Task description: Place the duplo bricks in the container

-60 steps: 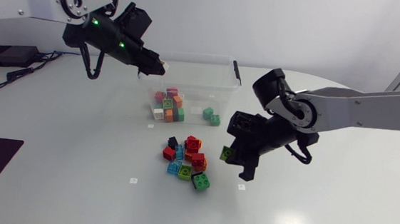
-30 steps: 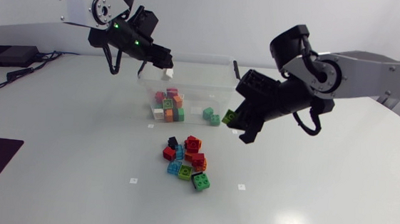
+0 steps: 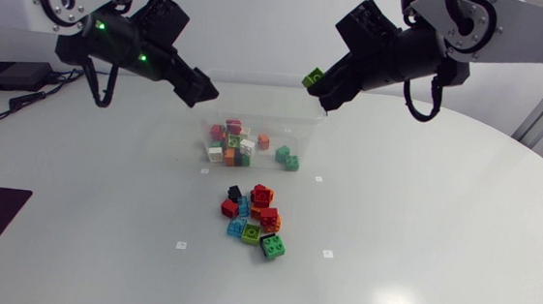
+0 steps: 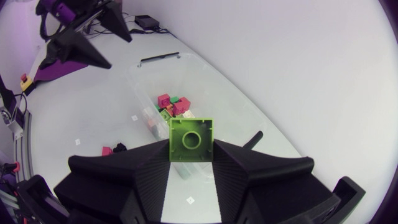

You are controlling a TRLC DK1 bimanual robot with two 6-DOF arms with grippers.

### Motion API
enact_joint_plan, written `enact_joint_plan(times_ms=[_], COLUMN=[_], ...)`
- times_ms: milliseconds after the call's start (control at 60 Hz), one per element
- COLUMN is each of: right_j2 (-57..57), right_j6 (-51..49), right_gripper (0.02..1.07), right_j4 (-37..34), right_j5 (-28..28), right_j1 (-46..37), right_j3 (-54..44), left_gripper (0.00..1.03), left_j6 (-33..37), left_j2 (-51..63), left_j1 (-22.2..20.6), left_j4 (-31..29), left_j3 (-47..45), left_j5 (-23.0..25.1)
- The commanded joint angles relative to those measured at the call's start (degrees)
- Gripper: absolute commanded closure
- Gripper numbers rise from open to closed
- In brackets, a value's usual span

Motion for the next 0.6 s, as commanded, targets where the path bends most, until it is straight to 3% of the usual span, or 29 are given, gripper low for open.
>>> enact_joint_plan(times_ms=[0, 233, 533, 583], right_j2=[3.39, 10.24, 17.54, 18.86], right_j6=[2.67, 5.84, 8.83, 9.27], right_gripper=[0.85, 0.85, 0.84, 0.75], right_j4=[0.36, 0.27, 0.97, 0.97], right_j5=[-0.19, 1.39, 5.79, 6.75], right_j1=[-0.30, 1.20, 2.60, 2.78], right_j3=[2.83, 10.56, 16.72, 17.68], left_gripper=[0.05, 0.05, 0.05, 0.05], left_j6=[5.42, 13.68, 22.30, 23.53], left_j2=[-2.71, -6.41, -5.97, -5.70], left_j1=[-0.44, -1.49, -4.31, -4.57], left_j4=[-0.01, -3.08, -1.85, -0.01], left_j3=[-5.12, -12.42, -19.98, -21.82], left_j5=[0.58, 2.16, 2.51, 2.51])
